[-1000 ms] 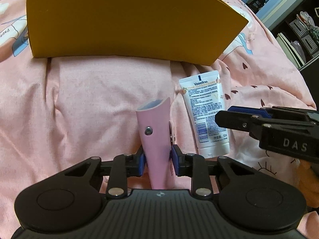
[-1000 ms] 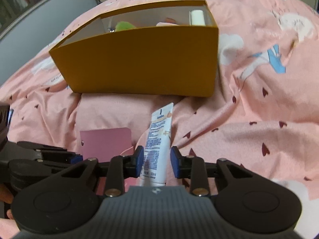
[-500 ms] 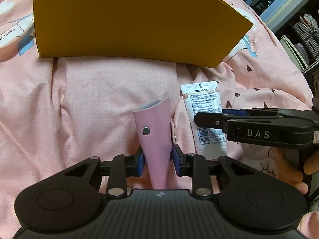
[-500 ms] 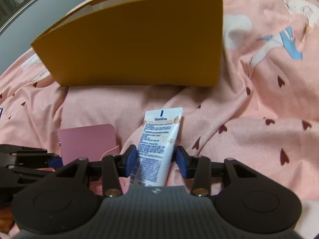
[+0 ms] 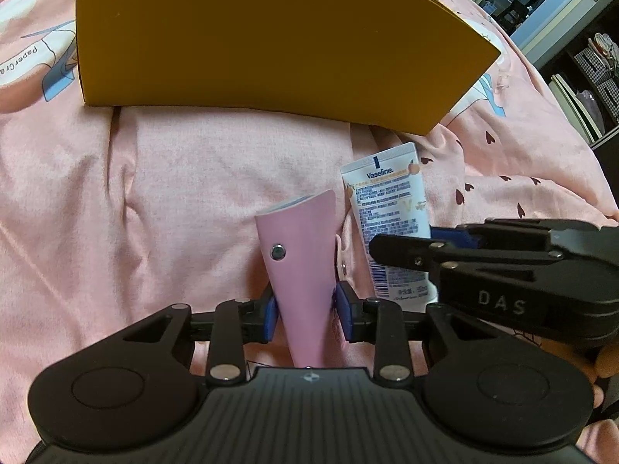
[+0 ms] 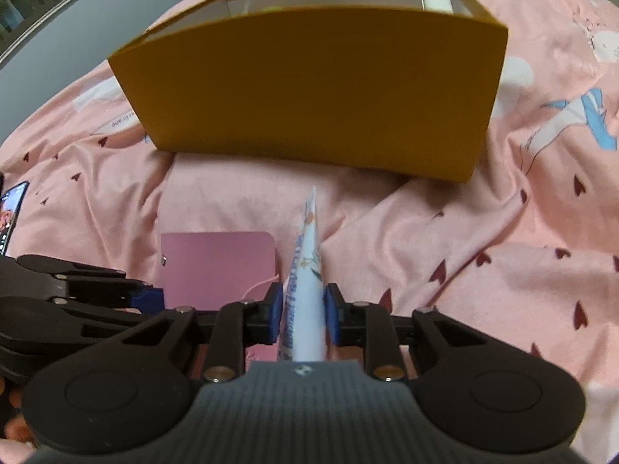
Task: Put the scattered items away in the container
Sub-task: 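Grasp the white Vaseline tube with the right tool and lift it, then carry the pink wallet and Vaseline tube over the orange box with both tools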
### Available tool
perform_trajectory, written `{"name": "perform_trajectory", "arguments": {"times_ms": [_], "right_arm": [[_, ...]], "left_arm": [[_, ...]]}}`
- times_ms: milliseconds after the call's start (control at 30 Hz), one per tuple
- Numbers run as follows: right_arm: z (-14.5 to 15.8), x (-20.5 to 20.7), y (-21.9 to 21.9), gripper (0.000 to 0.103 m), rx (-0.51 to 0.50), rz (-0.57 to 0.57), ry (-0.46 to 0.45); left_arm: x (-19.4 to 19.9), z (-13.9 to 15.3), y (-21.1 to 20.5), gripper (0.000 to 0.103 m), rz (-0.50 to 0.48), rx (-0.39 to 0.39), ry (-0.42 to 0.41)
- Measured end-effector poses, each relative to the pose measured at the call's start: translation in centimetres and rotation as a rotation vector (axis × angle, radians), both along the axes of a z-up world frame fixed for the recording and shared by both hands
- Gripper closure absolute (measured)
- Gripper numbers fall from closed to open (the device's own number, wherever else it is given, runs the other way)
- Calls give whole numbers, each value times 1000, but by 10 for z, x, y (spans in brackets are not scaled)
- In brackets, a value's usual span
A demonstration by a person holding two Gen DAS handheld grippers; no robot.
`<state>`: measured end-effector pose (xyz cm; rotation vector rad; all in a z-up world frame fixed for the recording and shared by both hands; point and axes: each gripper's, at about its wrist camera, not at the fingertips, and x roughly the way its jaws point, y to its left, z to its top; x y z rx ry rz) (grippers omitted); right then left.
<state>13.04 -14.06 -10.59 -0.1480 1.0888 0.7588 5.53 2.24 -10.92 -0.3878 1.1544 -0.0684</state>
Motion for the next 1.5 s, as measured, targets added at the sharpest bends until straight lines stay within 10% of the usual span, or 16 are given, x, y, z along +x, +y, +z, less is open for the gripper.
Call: {"name": "perform_trajectory", "arguments": {"times_ms": [1500], "right_arm": [[105,3,-13,81,217,33,-152]], "left_arm": [[7,108,39,83,25,-63,-274]]}}
